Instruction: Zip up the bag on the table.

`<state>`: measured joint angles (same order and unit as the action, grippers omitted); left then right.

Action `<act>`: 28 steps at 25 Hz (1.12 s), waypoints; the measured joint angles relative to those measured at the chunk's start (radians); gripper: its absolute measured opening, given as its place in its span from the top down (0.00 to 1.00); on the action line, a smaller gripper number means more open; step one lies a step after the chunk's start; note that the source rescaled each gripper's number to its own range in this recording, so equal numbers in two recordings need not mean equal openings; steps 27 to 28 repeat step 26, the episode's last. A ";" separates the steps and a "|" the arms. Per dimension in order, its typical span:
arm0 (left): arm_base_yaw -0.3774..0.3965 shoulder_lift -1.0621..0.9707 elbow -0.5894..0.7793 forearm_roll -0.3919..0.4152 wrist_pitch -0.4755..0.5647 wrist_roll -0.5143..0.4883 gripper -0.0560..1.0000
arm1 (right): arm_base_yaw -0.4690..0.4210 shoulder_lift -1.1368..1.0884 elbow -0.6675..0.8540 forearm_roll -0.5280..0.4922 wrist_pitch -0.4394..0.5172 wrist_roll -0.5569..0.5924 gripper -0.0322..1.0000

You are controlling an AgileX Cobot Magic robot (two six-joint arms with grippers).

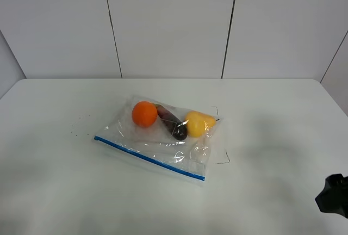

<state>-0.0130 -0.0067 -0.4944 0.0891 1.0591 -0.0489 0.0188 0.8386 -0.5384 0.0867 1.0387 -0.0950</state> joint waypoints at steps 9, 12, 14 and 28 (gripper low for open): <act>0.000 0.000 0.000 0.001 0.000 0.000 0.05 | 0.000 -0.518 0.044 -0.001 -0.012 0.000 0.00; 0.000 0.000 0.000 0.001 0.000 0.000 0.05 | 0.000 -0.671 0.046 -0.001 -0.011 0.000 0.00; 0.000 0.000 0.000 0.001 0.000 0.000 0.05 | 0.000 -0.762 0.046 -0.001 -0.011 0.000 0.00; 0.000 0.000 0.000 0.002 0.000 0.000 0.05 | 0.000 -0.841 0.047 -0.001 -0.010 0.000 0.00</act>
